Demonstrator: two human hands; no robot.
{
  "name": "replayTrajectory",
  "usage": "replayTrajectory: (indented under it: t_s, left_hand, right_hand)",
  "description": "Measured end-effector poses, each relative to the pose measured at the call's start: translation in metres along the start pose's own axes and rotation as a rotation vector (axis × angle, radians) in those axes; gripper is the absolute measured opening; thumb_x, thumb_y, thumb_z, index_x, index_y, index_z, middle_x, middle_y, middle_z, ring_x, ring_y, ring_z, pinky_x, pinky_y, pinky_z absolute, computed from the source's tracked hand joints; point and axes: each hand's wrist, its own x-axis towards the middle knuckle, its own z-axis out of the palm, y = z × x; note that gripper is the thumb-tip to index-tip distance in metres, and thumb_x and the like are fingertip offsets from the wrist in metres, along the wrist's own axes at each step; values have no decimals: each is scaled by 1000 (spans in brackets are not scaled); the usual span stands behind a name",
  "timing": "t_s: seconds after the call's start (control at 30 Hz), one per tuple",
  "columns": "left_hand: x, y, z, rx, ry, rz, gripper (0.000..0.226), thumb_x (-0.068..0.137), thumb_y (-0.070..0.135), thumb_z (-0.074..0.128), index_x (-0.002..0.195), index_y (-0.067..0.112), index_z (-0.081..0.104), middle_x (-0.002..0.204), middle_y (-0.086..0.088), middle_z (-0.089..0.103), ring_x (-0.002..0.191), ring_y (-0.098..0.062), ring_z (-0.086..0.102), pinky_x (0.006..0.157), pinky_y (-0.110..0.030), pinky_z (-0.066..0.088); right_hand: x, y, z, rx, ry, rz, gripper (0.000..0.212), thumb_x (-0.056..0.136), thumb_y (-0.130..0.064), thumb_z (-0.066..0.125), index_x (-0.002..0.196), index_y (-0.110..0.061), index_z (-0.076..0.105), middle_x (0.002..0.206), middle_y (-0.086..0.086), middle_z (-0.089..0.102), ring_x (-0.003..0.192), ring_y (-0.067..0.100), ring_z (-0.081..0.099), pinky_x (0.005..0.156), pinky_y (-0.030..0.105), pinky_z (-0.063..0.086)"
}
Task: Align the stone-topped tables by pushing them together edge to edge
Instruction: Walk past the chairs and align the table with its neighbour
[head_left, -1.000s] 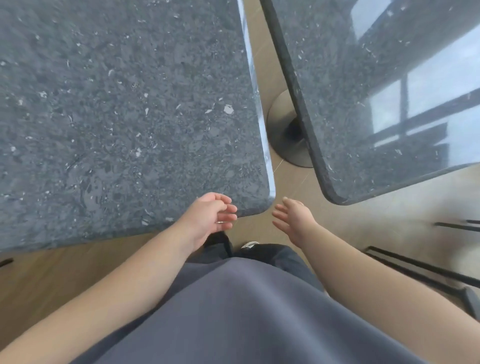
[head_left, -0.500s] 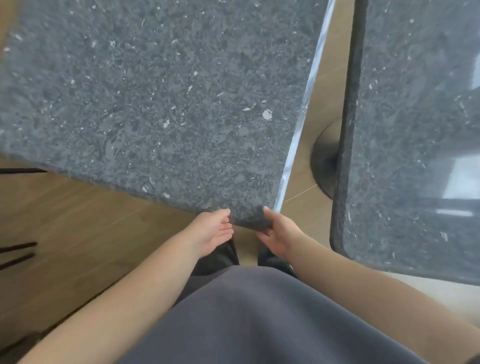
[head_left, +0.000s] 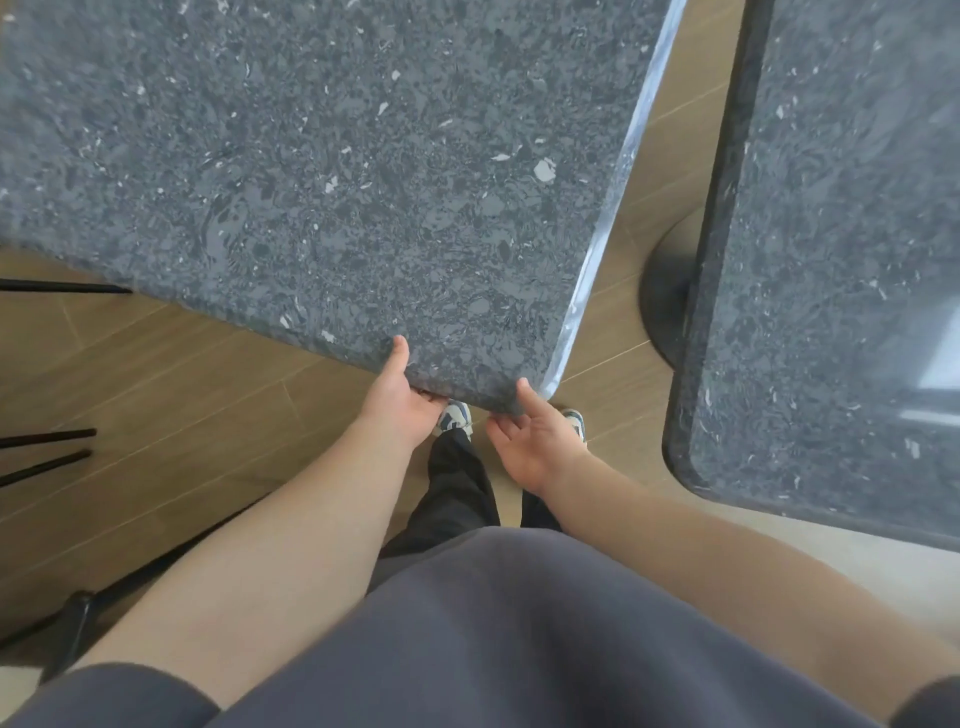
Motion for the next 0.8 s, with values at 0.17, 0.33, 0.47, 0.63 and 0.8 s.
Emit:
replayTrajectory:
  t_s: [0.17, 0.33, 0.47, 0.63, 0.8]
  left_hand:
    - [6, 6, -2, -19, -50, -56, 55, 92, 41, 70, 129, 4, 56, 128, -23, 65, 118, -42, 64, 106, -60, 46]
    - [15, 20, -8, 55, -58, -51, 40, 92, 34, 72, 118, 4, 62, 107, -20, 76, 106, -37, 70, 99, -57, 53]
    - [21, 30, -18, 107, -95, -80, 33, 92, 26, 73, 116, 5, 65, 108, -19, 76, 109, -37, 69, 101, -57, 51]
    - [30, 34, -23, 158, -116, -124, 41, 91, 32, 74, 120, 5, 62, 102, -17, 77, 109, -34, 68, 101, -54, 52]
    - [32, 32, -22, 180, -86, -100, 45, 90, 40, 73, 118, 7, 60, 100, -15, 78, 107, -31, 69, 100, -51, 53]
  right_hand:
    - [10, 28, 33, 281, -4, -79, 50, 92, -23, 71, 134, -7, 50, 137, 16, 58, 130, 30, 55, 117, 43, 36]
    - [12, 37, 41, 371, -18, -200, 45, 87, -14, 75, 127, -8, 55, 117, 15, 72, 104, 31, 72, 83, 43, 59]
    - [12, 40, 39, 399, -36, -243, 48, 82, -12, 76, 126, -8, 55, 103, 14, 77, 90, 29, 76, 70, 41, 62]
    - [15, 37, 41, 379, 13, -235, 36, 89, -12, 72, 121, -7, 57, 107, 16, 75, 97, 31, 73, 81, 45, 59]
    - [14, 31, 41, 363, 15, -198, 32, 93, -11, 68, 121, -3, 55, 122, 17, 65, 110, 33, 64, 105, 48, 48]
